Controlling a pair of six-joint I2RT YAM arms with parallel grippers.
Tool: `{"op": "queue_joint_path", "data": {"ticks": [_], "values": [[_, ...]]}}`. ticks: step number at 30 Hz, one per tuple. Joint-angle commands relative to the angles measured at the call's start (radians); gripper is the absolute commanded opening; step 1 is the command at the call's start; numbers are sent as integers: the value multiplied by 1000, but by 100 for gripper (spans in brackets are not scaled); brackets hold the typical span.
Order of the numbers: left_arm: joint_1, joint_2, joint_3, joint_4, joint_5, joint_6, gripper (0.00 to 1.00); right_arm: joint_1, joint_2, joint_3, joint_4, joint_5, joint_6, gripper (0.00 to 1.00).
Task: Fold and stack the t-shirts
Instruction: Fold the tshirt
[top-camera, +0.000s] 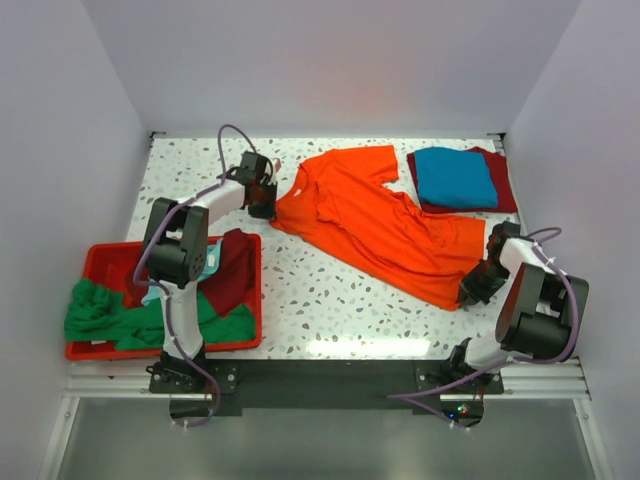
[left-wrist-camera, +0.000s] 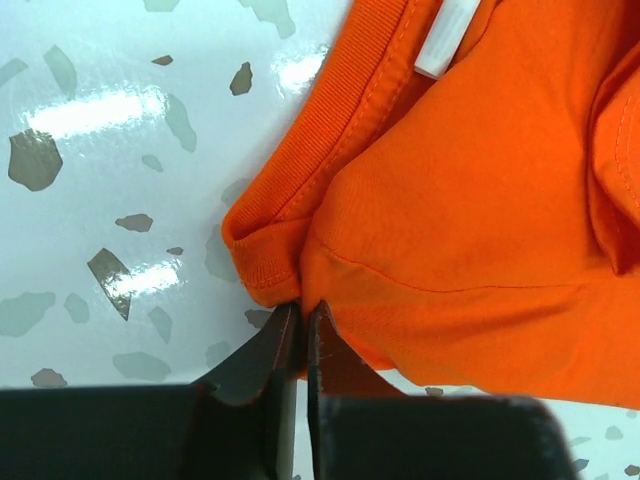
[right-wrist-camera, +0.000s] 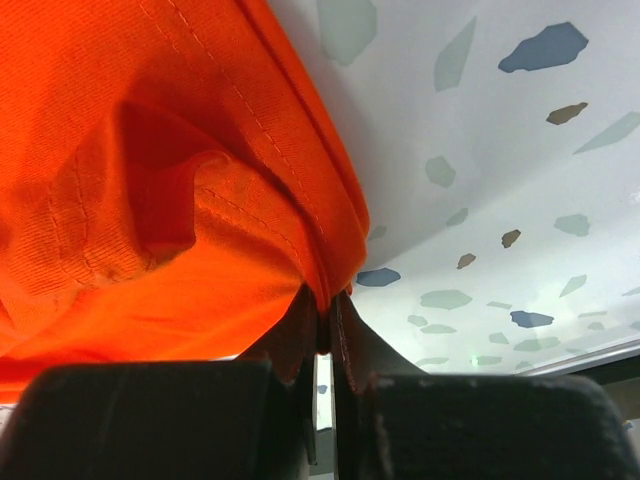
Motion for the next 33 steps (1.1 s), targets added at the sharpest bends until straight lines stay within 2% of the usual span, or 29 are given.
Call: {"op": "queue_joint_path", "data": {"ticks": [1, 15, 18, 21, 22, 24, 25, 26, 29, 31, 33], "values": [[6, 20, 35, 13, -3, 28, 1, -3, 7, -15, 32, 17, -2, 0], [6, -43, 84, -13, -76, 193, 0, -2, -24, 46, -48, 107, -17, 0], [4, -50, 77, -29, -65, 187, 6, -2, -24, 49, -51, 106, -17, 0], [4, -60, 81, -62, -98, 170, 24, -2, -36, 54, -60, 100, -16, 0], [4, -63, 84, -73, -114, 160, 38, -2, -41, 55, -65, 97, -16, 1], [4, -75, 94, -105, -167, 157, 48, -2, -64, 64, -75, 86, -19, 20], [4, -79, 95, -113, -183, 153, 58, -2, -76, 67, -85, 84, -17, 27], [4, -89, 100, -127, -195, 155, 62, -2, -87, 75, -92, 83, -17, 44], [3, -115, 117, -133, -204, 157, 70, -2, -143, 100, -117, 86, -10, 64], [-5, -125, 127, -129, -186, 158, 71, -2, -191, 118, -126, 77, 3, 69], [-15, -142, 143, -121, -171, 147, 72, -2, -222, 132, -123, 52, 7, 70]]}}
